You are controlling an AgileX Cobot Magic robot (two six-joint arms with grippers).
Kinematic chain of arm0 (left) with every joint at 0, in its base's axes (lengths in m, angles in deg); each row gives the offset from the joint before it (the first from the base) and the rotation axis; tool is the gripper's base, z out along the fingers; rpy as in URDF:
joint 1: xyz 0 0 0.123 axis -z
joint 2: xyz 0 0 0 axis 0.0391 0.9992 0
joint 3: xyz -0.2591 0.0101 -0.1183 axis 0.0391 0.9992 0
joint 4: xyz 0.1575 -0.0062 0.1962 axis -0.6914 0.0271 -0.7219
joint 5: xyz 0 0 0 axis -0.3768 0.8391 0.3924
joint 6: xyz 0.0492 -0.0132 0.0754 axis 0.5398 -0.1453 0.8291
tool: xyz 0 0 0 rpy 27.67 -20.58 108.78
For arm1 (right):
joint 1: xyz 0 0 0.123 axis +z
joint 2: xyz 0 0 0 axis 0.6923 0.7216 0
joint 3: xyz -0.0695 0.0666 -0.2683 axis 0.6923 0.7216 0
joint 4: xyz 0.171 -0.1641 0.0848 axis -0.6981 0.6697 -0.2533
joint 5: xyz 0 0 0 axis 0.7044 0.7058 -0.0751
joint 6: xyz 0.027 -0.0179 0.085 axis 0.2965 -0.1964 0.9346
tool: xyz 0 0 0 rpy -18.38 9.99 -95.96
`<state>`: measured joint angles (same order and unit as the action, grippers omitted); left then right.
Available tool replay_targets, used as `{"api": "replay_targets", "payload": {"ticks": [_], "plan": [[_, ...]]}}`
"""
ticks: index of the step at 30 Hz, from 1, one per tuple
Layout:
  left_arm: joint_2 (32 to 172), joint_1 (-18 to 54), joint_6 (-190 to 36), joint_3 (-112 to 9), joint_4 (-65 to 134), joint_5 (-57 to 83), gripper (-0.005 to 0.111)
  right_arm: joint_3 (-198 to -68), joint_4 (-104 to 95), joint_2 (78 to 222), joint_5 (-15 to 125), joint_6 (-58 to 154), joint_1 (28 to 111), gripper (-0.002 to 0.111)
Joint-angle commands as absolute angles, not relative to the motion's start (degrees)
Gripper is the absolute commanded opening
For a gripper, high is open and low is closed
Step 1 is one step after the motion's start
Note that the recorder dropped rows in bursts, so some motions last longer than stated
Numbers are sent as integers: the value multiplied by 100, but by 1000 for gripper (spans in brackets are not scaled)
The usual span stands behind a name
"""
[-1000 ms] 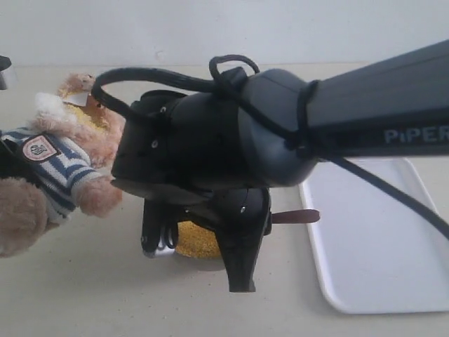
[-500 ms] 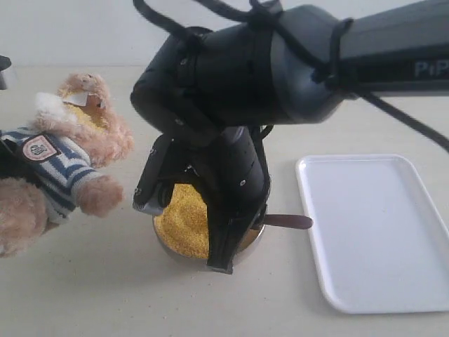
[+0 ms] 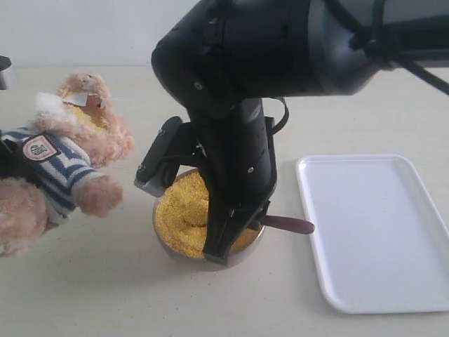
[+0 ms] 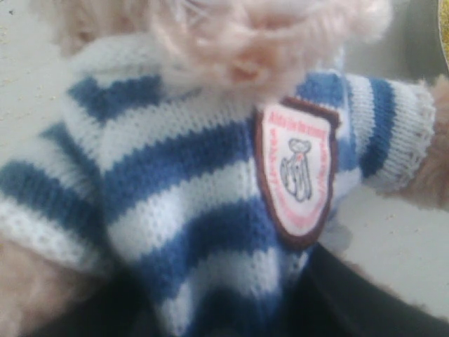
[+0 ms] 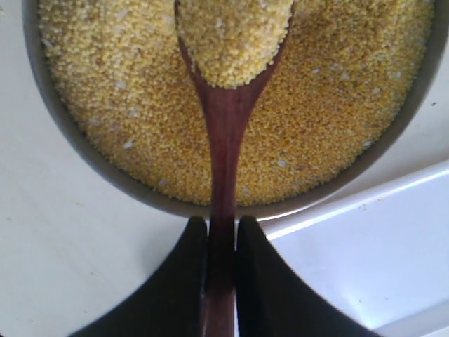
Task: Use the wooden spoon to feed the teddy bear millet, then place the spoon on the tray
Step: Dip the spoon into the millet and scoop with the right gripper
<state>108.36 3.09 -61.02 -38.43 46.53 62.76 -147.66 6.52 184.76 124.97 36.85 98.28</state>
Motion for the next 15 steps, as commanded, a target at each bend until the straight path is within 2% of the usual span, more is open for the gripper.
{"api": "replay_targets", "payload": {"ticks": [1,15], "plan": [[10782,317,-6076,-3897,4756,6169,4,-14798,188,18384,12485,3645,9536,0],[10782,317,-6076,-3897,4778,6194,4,-14798,-69,18130,12485,3669,9346,0]]}}
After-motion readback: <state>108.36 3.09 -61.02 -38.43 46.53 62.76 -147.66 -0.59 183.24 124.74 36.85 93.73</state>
